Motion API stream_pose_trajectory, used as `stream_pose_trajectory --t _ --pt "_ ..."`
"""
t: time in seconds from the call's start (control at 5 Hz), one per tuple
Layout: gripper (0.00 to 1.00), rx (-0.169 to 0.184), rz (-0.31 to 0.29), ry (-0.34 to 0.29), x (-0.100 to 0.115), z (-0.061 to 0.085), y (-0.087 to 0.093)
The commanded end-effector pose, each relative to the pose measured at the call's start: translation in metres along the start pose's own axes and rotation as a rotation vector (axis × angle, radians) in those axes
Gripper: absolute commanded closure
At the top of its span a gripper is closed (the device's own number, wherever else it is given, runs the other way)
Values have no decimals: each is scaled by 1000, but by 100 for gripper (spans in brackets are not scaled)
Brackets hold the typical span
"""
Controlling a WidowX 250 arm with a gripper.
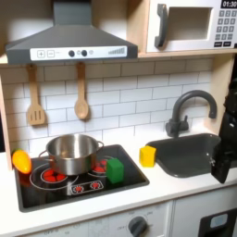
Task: Reach green block
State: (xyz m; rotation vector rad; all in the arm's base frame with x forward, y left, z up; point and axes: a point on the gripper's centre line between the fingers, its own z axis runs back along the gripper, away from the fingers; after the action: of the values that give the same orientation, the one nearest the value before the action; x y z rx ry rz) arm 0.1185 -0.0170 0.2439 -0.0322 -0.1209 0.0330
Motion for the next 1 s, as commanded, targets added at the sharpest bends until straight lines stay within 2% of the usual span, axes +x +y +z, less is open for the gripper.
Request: stream_pose_trajectory --t 0.0,0.2,0.4,0.8 --pt "0 0 0 0 0 0 0" --pt "0 19 42 -32 11 -3 2" --pt "0 16 68 -38 21 -8 5" --pt "0 24 77 -55 53 -21 16"
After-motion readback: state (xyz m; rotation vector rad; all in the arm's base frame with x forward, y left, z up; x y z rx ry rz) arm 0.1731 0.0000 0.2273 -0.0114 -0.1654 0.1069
